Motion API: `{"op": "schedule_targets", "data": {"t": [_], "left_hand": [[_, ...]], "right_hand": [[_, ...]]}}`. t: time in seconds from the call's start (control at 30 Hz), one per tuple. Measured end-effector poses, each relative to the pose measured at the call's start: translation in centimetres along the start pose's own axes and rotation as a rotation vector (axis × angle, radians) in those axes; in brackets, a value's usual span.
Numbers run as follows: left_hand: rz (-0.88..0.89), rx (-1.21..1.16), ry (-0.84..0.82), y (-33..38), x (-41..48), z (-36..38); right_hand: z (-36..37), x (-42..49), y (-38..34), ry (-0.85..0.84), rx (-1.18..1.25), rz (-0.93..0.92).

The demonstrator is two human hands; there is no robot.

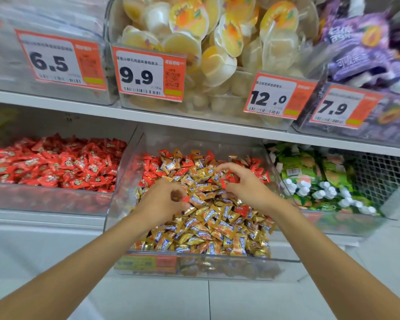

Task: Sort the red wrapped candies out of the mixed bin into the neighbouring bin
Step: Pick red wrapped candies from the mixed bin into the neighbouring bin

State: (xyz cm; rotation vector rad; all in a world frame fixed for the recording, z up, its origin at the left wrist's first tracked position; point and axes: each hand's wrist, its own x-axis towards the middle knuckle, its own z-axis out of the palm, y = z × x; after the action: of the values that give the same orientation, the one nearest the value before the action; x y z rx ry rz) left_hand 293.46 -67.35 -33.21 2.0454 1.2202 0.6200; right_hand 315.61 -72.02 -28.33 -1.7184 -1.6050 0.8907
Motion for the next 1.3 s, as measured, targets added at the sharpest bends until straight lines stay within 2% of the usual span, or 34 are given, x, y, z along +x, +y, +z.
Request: {"op": "schedule_targets", "data": {"t": [0.1, 0.2, 0.27, 0.37, 0.47, 0.53, 0.6, 0.7, 0.77, 0.83, 1.03, 1.23, 1.3], "left_hand": [[-0.118, -0.150, 0.223, 0.5, 0.5, -1.1], [-0.157, -0.259, 0.301, 1.0, 0.9, -1.4], [-0.188, -0.355, 0.335, 1.5, 1.1, -1.4], [-0.209, -0.307, 0.374, 1.7, 1.6, -1.3], [-0.233, -0.332, 0.358, 1.3, 2.0, -1.2], [-0.249, -0.325, 0.380, 1.1, 2.3, -1.4], [-0.234, -0.251, 0.406, 1.1, 2.9, -1.1], [-0.175, -0.076, 0.269, 1.3, 4.1, -0.1], [-0.178, 0.076, 0.180, 1.0, 5.0, 0.6], [-0.162, 0.180, 0.202, 0.7, 5.7, 0.8], [-0.102, -0.118, 0.391, 1.1, 4.7, -0.5], [-0.098, -0.389, 0.418, 1.0, 2.3, -1.4], [-0.112, -0.368, 0.420, 0.5, 2.1, -1.6]], "right_hand": [[1.0, 0.7, -0.6, 0.093, 0.085, 0.043], [1.9, 2.4, -1.7, 0.171, 0.047, -0.013], [2.9, 4.4, -2.2, 0.173, -0.122, -0.051], [4.7, 7.6, -2.6, 0.112, -0.488, -0.128], [5.0, 9.3, -2.2, 0.054, -0.609, -0.113], [3.8, 8.9, -1.5, 0.101, -0.563, -0.100], [2.2, 7.7, -1.0, 0.142, -0.413, -0.108], [0.0, 6.0, -0.2, 0.129, -0.179, -0.104], [-0.7, 5.4, 0.0, 0.131, -0.173, -0.111], [-1.0, 4.9, -0.1, 0.119, -0.177, -0.100], [0.7, 6.2, -1.7, 0.111, -0.331, -0.164], [4.9, 9.9, -2.3, 0.051, -0.717, -0.114], [4.6, 9.3, -2.2, 0.039, -0.646, -0.104]]}}
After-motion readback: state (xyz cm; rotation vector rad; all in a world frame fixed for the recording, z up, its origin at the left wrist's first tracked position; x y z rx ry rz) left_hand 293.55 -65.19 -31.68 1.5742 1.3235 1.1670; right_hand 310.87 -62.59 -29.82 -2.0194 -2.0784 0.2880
